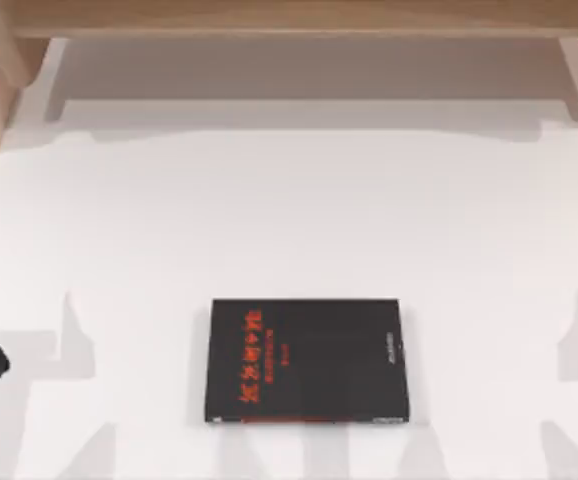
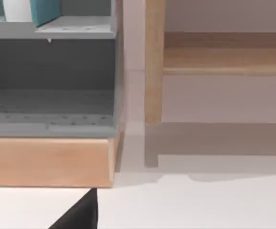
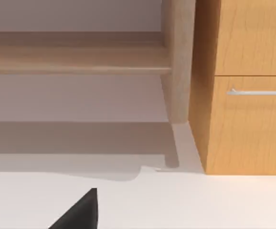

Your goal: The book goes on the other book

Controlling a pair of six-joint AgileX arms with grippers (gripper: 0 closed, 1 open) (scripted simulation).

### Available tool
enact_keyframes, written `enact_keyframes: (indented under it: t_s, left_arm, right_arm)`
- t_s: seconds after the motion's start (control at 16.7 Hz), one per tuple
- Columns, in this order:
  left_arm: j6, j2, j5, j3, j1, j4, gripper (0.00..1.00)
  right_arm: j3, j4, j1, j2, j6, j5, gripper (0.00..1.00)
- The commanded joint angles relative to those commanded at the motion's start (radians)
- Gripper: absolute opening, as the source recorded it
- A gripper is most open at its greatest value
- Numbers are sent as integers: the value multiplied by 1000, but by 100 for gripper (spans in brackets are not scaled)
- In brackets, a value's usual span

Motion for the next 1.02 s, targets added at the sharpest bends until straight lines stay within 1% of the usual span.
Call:
enact_keyframes:
  t_s: [0.24, 0.42, 0.66, 1.02]
  left_arm:
    - [0, 29, 7, 21, 5, 9, 100]
    - [-1, 141, 33, 102, 26, 43, 100]
    - [-2, 406, 89, 284, 78, 119, 100]
    - [-5, 908, 195, 634, 178, 265, 100]
  right_arm:
    - [0, 0, 0, 0, 0, 0, 100]
    - [0, 0, 0, 0, 0, 0, 100]
    - [0, 0, 0, 0, 0, 0, 100]
    - [0, 0, 0, 0, 0, 0, 100]
